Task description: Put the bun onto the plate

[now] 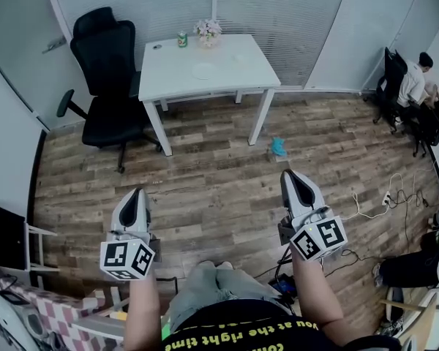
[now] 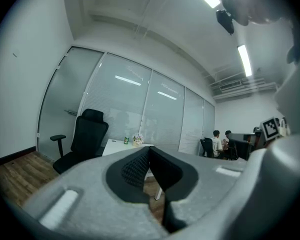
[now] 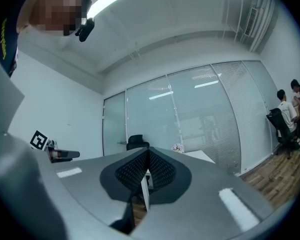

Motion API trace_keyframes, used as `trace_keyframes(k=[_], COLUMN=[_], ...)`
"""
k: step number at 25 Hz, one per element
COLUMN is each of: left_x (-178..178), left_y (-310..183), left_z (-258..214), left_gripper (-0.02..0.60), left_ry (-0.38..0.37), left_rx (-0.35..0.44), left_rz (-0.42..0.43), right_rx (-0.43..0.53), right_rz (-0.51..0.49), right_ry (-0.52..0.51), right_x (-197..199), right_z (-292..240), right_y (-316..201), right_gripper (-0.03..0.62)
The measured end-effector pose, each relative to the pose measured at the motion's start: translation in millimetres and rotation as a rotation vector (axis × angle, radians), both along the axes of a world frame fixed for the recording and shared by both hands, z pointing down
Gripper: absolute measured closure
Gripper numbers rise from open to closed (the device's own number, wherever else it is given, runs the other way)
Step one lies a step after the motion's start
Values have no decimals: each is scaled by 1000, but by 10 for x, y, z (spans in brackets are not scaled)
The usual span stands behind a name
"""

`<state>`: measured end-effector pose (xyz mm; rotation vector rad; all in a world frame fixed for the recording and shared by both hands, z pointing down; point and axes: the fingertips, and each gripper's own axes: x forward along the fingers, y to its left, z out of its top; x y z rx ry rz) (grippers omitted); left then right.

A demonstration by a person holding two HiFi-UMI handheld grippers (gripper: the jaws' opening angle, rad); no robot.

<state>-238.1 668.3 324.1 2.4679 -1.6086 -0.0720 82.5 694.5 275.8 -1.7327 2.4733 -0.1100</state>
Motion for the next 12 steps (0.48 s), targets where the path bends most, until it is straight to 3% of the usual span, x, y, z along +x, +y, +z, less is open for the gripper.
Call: trace_keyframes(k=[12], left_x=[132], left_y=[-125], left_z=[92], left_gripper=[580], left_ry=[-9], left_rx=[1], left_rz=[-34], right_rx=[1], right_rz=[9], right_ry=[-44], right_x=[285], right_z=[62], right_y=[-184], right_gripper=[589])
